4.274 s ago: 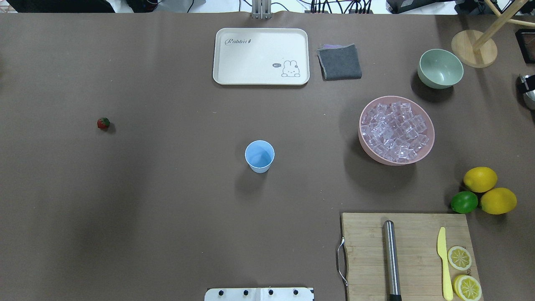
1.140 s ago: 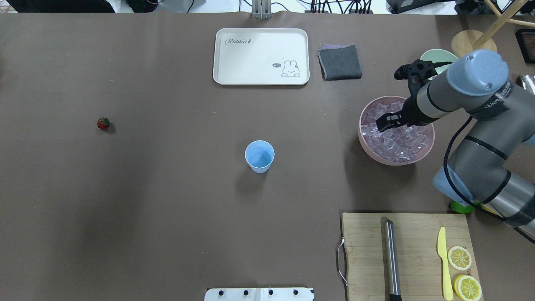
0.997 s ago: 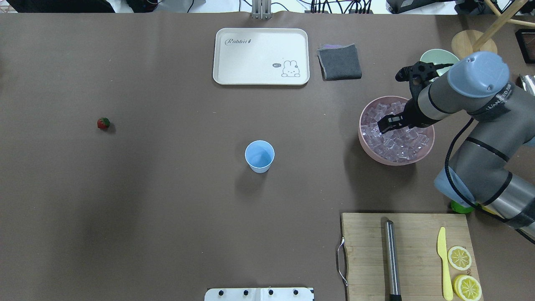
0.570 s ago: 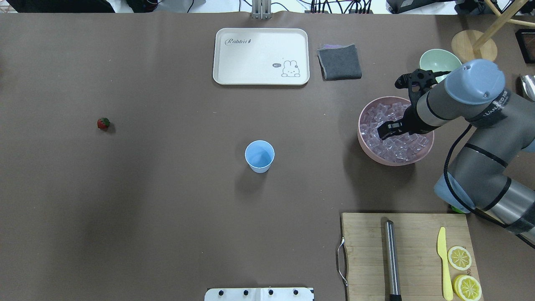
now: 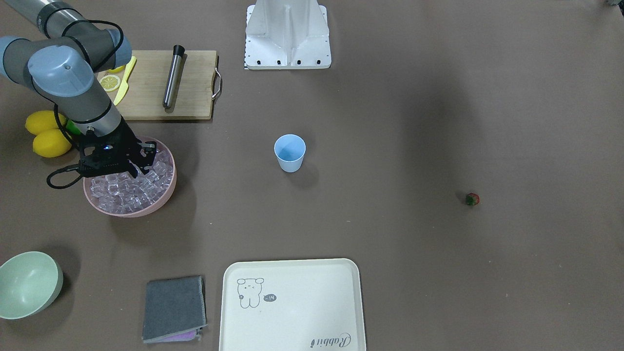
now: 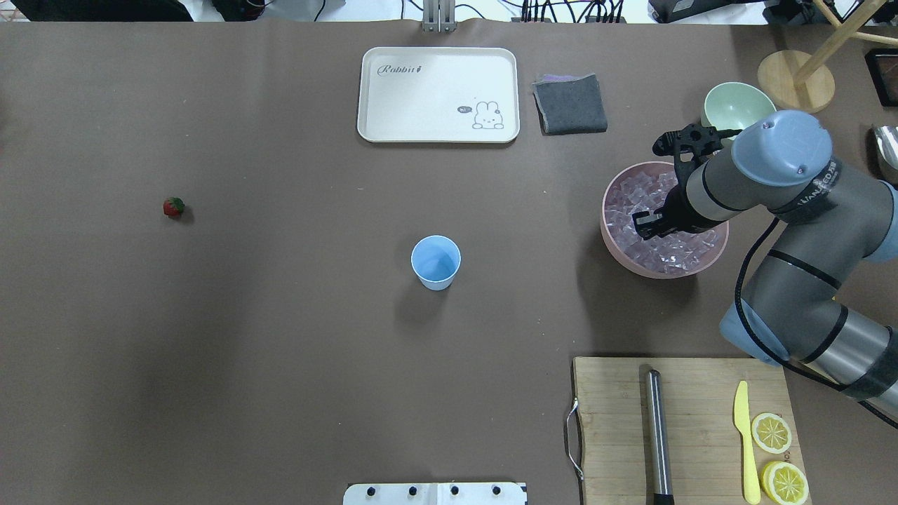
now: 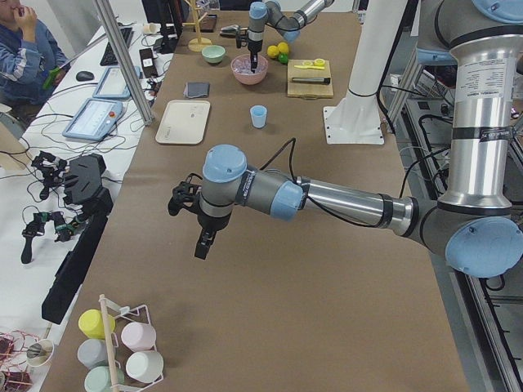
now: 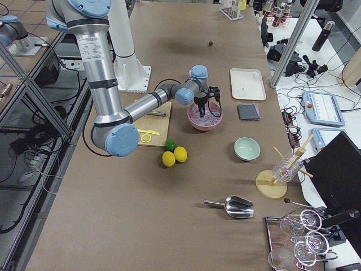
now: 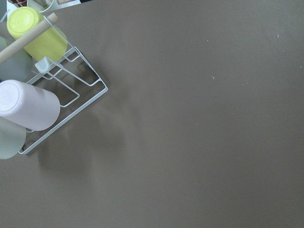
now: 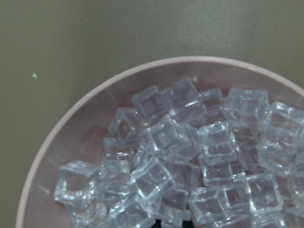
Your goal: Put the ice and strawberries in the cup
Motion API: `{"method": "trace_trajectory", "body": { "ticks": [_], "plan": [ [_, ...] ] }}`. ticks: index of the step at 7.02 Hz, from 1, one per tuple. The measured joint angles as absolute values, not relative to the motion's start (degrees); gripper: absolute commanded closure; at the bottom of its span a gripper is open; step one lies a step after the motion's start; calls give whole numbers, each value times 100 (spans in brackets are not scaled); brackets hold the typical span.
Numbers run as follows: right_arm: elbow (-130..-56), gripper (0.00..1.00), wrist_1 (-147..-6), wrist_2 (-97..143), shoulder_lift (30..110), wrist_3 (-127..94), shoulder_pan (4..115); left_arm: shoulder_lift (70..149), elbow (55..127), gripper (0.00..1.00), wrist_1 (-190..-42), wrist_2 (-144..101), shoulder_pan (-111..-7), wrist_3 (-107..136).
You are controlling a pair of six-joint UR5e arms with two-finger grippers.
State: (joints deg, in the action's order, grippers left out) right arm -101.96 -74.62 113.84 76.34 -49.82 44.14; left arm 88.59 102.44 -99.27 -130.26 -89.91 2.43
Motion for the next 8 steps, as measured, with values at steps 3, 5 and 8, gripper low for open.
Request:
{"method": "trace_trajectory", "body": {
  "ticks": [3, 5, 8],
  "plan": [
    [-10270, 100, -7462, 11619, 7610, -4984, 4741, 8859, 10191, 2, -9952, -13025, -8919, 299],
    [-10274, 1, -7462, 11738, 7572, -5013, 4969, 8862, 10184, 2, -9990, -13025, -8843, 377],
    [-10267, 1, -7444, 11727, 7387, -5543, 5015, 8874, 10050, 2, -10332, -13025, -8719, 650]
  ]
}}
